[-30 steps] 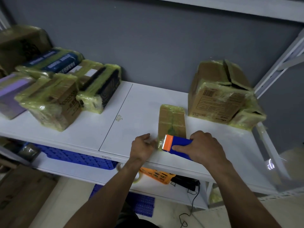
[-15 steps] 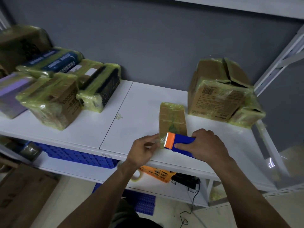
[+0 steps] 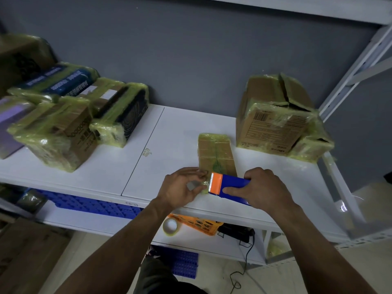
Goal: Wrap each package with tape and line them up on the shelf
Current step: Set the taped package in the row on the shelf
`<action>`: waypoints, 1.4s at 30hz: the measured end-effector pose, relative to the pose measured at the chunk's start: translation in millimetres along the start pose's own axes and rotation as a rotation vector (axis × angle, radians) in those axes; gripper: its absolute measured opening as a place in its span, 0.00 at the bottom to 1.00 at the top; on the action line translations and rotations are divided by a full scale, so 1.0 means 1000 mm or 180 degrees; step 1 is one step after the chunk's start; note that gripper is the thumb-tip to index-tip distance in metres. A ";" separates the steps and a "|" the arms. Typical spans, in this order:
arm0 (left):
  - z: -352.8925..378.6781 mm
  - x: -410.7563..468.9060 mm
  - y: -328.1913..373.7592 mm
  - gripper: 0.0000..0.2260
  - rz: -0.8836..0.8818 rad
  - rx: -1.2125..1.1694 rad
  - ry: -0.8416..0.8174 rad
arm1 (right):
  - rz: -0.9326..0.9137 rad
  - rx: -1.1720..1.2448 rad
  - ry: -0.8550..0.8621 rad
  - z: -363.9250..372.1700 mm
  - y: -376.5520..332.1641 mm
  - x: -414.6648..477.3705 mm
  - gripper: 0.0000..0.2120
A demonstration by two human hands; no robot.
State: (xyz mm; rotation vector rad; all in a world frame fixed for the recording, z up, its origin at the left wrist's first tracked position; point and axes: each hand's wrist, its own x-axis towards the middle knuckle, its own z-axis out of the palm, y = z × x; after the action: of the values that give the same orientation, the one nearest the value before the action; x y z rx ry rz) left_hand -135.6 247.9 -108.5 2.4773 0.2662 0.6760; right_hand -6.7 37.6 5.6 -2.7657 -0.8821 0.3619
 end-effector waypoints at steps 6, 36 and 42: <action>-0.003 0.000 0.000 0.13 -0.0012 0.0280 -0.0110 | -0.0011 0.0223 -0.0101 -0.004 0.003 -0.004 0.29; 0.017 0.002 0.014 0.18 0.0697 0.0345 -0.0306 | 0.0181 -0.0015 -0.0116 -0.007 0.026 0.002 0.29; 0.006 0.009 0.007 0.19 0.0866 0.0405 -0.0414 | 0.0176 0.0352 -0.0119 -0.005 0.027 -0.005 0.28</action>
State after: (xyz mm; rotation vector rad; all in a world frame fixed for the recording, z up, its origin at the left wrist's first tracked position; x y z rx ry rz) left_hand -124.7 242.3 -104.8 2.6949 -0.0820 0.6186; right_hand 5.3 12.6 3.6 -2.6939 -0.7707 0.4592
